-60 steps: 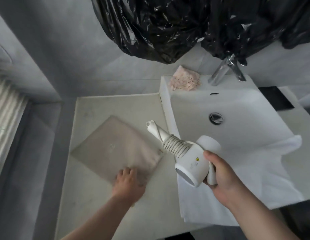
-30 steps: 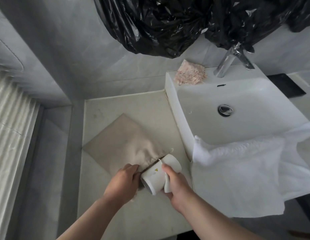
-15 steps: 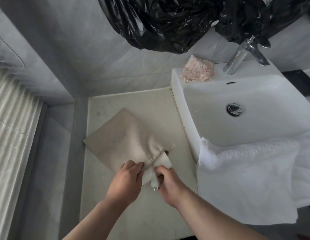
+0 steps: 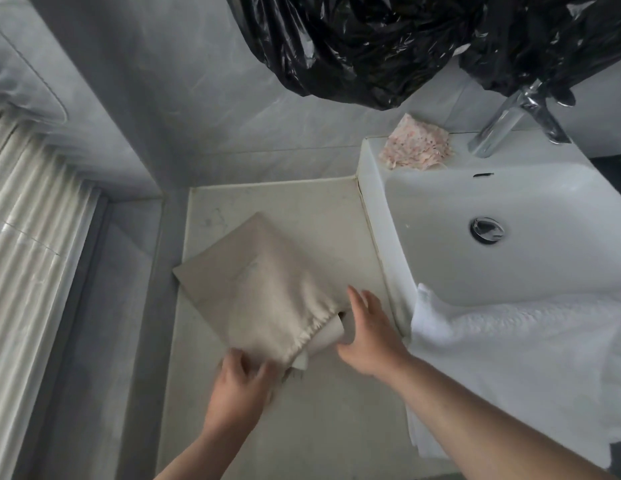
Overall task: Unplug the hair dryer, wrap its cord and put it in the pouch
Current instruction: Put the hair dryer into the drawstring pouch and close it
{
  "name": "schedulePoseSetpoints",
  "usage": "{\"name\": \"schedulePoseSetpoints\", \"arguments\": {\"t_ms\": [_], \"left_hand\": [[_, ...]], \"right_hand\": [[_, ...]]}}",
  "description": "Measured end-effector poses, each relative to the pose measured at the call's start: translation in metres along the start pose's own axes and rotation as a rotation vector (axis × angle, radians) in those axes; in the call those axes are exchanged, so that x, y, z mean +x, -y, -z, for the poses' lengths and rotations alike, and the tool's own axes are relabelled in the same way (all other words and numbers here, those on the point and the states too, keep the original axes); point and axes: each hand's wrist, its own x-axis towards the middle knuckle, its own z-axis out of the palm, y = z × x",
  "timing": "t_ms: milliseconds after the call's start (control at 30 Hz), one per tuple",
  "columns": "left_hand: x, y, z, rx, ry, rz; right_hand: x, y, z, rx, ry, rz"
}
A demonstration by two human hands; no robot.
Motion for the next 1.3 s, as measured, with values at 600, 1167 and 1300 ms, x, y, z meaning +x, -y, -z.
{"name": "schedulePoseSetpoints", "arguments": {"t_ms": [600,1167,1300], "left_hand": [[0.042,-0.002,0.007,-0.436,0.262,0.169],[0.054,-0.026,0.005,-0.384,0.364,0.204],[0.055,-0.028,0.002,-0.293,0.298,0.175]], "right_hand": [[0.009,0.008,-0.035,0.080,-0.121,-0.132],[0.029,0.012,-0.039,0.934,0.272,-0.453],[0.026,0.006,-0.043,0.860,0.211,-0.485]]}}
